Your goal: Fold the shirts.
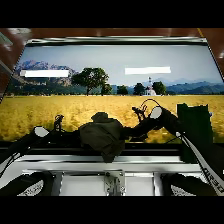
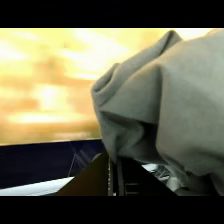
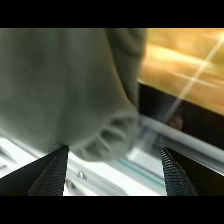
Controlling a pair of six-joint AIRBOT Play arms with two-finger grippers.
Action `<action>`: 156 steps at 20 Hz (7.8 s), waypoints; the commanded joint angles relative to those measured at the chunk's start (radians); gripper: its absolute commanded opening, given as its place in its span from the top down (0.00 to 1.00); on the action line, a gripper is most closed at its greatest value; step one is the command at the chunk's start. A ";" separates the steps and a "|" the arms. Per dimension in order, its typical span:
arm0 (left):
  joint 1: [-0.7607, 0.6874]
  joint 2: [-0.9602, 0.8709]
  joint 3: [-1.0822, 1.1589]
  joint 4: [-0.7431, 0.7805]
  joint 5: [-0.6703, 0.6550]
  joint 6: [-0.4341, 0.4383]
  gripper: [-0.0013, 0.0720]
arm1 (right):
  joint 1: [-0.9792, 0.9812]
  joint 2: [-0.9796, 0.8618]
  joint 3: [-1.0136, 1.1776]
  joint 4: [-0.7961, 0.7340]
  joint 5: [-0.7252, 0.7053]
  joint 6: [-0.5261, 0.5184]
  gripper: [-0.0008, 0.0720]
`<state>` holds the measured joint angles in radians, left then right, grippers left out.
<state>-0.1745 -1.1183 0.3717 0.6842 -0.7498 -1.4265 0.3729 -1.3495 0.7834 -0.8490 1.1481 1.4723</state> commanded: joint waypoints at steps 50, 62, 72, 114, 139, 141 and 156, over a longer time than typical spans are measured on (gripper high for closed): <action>0.224 0.436 0.643 0.642 -0.589 -0.142 0.93 | -0.085 0.569 0.386 -0.857 0.091 0.190 0.91; 0.224 -0.268 0.676 0.386 -0.222 -0.138 0.93 | -0.156 -0.092 0.389 -0.708 -0.516 0.527 0.91; 0.396 -0.283 0.831 0.567 -0.710 -0.019 0.41 | -0.290 0.114 0.396 -0.734 -0.168 0.203 0.11; 0.357 -0.107 0.448 0.128 -0.388 0.163 0.93 | -0.591 -0.214 0.165 -0.121 0.059 -0.213 0.91; 0.357 0.527 1.534 0.765 -0.765 -0.034 0.93 | -0.564 0.862 0.813 -0.365 -0.150 -0.110 0.91; 0.357 0.527 1.438 0.764 -0.789 -0.034 0.93 | -0.564 0.796 0.813 -0.365 -0.081 -0.111 0.91; 0.357 0.009 0.742 0.554 -0.202 -0.063 0.93 | -0.555 -0.074 0.583 0.137 -0.302 -0.119 0.91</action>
<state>0.1818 -0.9451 1.0973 1.3239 -1.1187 -1.4746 -0.1883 -1.2858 1.3777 -0.8963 1.0271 1.3613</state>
